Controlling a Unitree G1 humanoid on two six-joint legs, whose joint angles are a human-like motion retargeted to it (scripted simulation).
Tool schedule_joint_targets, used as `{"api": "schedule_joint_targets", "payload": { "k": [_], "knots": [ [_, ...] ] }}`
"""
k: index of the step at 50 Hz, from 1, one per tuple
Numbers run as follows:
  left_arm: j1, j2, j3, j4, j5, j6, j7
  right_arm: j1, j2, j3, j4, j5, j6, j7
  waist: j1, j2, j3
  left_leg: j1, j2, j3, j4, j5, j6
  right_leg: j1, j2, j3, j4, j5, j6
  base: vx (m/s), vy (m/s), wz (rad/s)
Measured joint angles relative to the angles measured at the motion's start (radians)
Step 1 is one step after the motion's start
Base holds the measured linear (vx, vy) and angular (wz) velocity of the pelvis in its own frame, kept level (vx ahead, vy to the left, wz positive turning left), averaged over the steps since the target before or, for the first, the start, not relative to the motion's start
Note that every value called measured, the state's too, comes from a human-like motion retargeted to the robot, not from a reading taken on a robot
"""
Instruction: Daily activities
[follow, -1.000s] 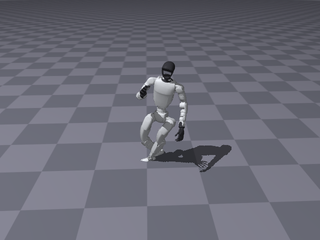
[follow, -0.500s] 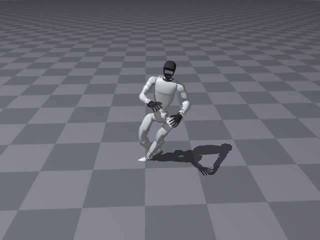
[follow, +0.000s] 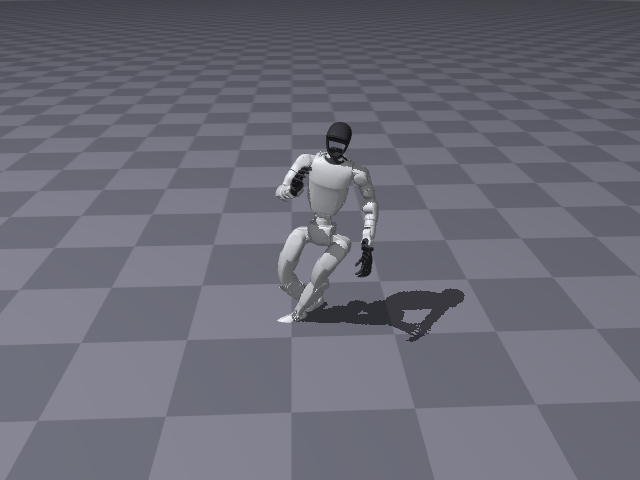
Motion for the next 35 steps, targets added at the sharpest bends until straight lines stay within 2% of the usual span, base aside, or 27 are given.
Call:
{"api": "schedule_joint_targets", "payload": {
  "k": [5, 11, 17, 22, 29, 35],
  "knots": [
    [-0.069, 0.012, -0.050, -0.103, -0.041, -0.028, 0.027, 0.077, 0.037, 0.077, 0.227, 0.111, 0.042, 0.057, 0.025, 0.005, -0.002, 0.012, 0.000, -0.007, -0.002, 0.002, 0.000, 0.018, -0.001, -0.017, -0.008, -0.005, -0.005, 0.00, 0.00, 0.00],
    [-0.087, 0.040, -0.091, -0.204, -0.046, -0.026, 0.045, -0.001, 0.045, 0.152, 0.390, 0.146, 0.041, 0.118, 0.037, 0.012, -0.005, 0.028, 0.000, -0.003, -0.002, 0.008, 0.000, 0.035, 0.004, -0.019, -0.014, 0.006, -0.009, 0.00, 0.00, 0.00],
    [-0.045, 0.047, -0.062, -0.180, -0.012, 0.004, 0.033, -0.121, 0.011, 0.104, 0.240, 0.102, -0.009, 0.091, 0.016, 0.015, -0.007, 0.037, 0.000, 0.008, -0.001, 0.012, 0.000, 0.046, 0.011, -0.005, -0.023, 0.022, -0.006, 0.00, 0.00, 0.00],
    [-0.018, 0.043, -0.017, -0.138, 0.011, 0.012, 0.012, -0.160, -0.014, 0.032, 0.064, 0.031, -0.017, 0.057, -0.004, 0.012, -0.005, 0.040, 0.000, 0.002, 0.000, 0.005, 0.000, 0.049, 0.018, 0.009, -0.030, 0.031, -0.004, 0.00, 0.00, 0.00],
    [-0.033, 0.062, 0.059, -0.179, 0.024, 0.002, 0.003, -0.084, -0.014, -0.006, -0.058, -0.022, 0.004, 0.071, -0.012, 0.007, 0.003, 0.046, 0.000, -0.009, 0.002, -0.001, 0.000, 0.054, 0.020, 0.016, -0.032, 0.035, -0.007, 0.00, 0.00, 0.00],
    [-0.120, 0.098, 0.067, -0.332, 0.052, -0.009, 0.001, 0.036, 0.001, 0.061, -0.052, -0.005, 0.018, 0.149, -0.021, -0.005, 0.005, 0.055, 0.000, -0.009, 0.002, 0.005, 0.000, 0.063, 0.019, 0.013, -0.033, 0.045, -0.004, 0.00, 0.00, 0.00]
  ]
}}
